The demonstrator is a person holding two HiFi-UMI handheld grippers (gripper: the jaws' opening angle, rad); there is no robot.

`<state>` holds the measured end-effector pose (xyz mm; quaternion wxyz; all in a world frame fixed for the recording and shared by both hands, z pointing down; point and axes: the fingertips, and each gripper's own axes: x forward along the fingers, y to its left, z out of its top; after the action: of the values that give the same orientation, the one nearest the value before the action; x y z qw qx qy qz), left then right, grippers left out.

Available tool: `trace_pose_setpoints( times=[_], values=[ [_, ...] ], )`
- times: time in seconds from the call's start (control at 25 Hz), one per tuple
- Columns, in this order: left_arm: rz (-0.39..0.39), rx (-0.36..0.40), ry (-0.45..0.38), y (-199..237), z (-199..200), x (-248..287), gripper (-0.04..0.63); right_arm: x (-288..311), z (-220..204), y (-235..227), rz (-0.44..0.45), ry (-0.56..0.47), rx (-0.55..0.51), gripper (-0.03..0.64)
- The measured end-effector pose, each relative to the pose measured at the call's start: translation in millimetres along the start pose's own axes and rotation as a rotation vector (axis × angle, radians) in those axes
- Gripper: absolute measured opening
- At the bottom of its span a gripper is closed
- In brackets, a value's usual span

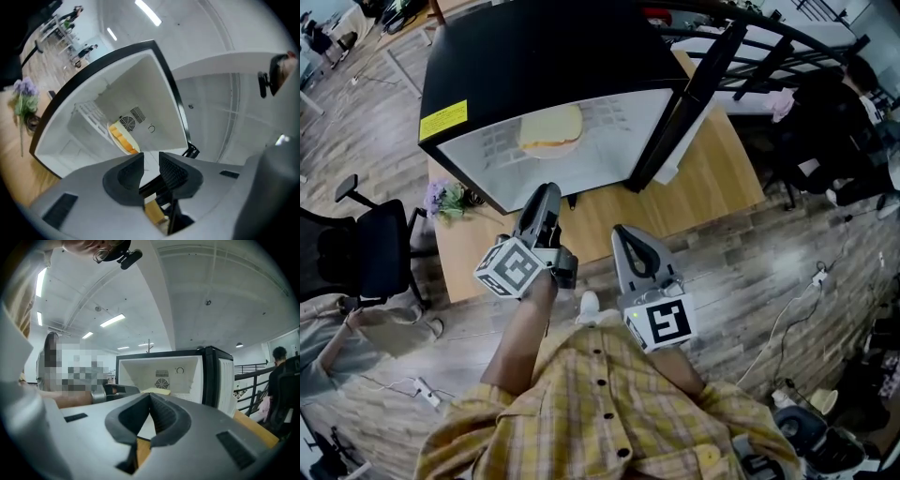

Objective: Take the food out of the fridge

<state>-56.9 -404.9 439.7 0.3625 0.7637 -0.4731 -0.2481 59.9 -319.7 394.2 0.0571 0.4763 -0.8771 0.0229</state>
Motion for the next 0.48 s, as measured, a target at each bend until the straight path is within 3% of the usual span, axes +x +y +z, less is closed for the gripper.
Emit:
trace_pose_setpoints(
  times=[0.24,0.48],
  values=[
    [-0.028,-0.343,-0.041,30,1,22,0.096,12,0,-2,0.029,0.006,-0.006,0.008],
    [0.025,-0.571,-0.068,64,-3,38,0.121,19,1,-2,0.048,0.007,-0.006,0.008]
  ],
)
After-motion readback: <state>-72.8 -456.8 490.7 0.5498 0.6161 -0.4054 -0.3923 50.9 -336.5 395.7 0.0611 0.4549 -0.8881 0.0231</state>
